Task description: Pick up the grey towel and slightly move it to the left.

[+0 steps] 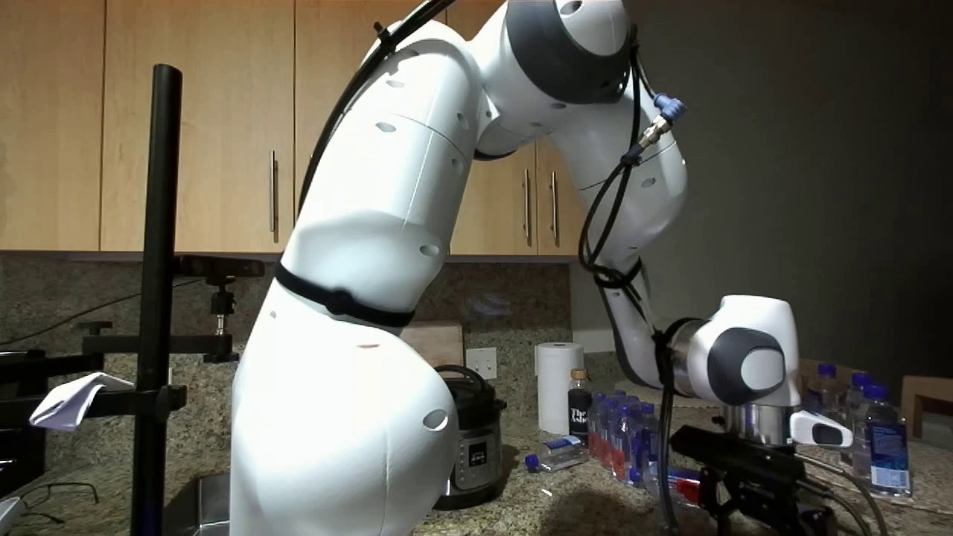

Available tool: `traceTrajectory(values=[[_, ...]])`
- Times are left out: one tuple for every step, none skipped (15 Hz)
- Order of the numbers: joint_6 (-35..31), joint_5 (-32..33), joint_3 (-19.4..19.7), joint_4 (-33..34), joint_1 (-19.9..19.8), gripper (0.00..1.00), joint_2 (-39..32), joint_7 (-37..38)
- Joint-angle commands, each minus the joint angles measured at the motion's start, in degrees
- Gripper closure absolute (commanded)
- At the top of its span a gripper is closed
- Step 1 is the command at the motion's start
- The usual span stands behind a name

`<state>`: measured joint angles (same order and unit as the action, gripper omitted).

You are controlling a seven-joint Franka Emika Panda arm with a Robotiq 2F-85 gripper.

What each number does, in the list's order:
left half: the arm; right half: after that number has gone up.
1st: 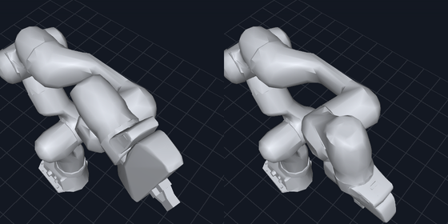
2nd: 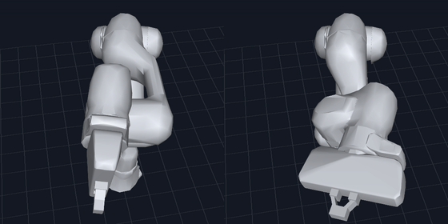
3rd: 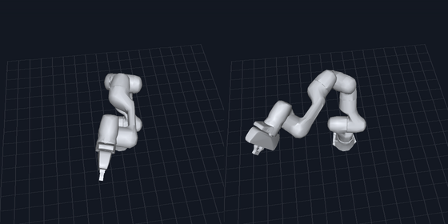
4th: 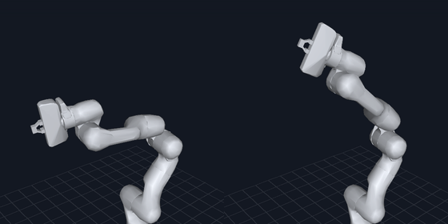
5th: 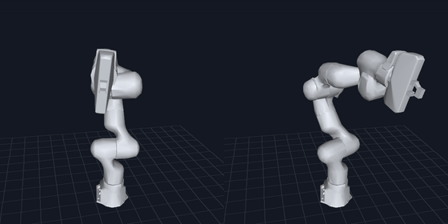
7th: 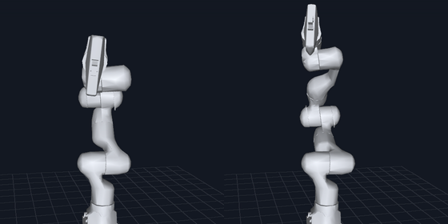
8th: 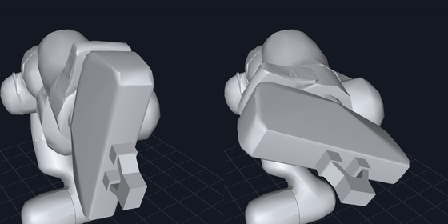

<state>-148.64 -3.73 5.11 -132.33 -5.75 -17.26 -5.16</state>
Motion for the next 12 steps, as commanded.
traceTrajectory(values=[[-7.2,-5.5,-3.9,-3.4,-1.1,0.0,-0.8,-1.5],[-9.4,-6.8,-5.1,-3.5,-1.2,0.0,-1.6,-1.9],[-11.1,-7.5,-6.0,-3.4,-1.2,0.0,-2.4,-2.1],[-12.9,-7.3,-6.6,-2.5,-0.9,0.0,-3.8,-1.9],[-14.6,-6.6,-7.1,-1.7,-0.7,0.0,-5.1,-1.8],[-15.7,-5.6,-7.3,-0.7,-0.4,0.0,-6.4,-1.6],[-16.7,-4.9,-7.5,0.0,-0.2,0.0,-7.5,-1.2],[-17.3,-3.6,-6.8,1.4,0.5,0.0,-8.8,-0.2],[-17.7,-2.6,-6.3,2.4,1.0,0.0,-9.8,0.3],[-18.2,-1.7,-5.4,3.6,1.7,0.0,-11.0,1.0],[-18.6,-1.0,-5.0,4.7,2.0,0.0,-11.9,1.0],[-18.8,0.4,-3.9,6.2,2.9,0.0,-13.2,1.4]])
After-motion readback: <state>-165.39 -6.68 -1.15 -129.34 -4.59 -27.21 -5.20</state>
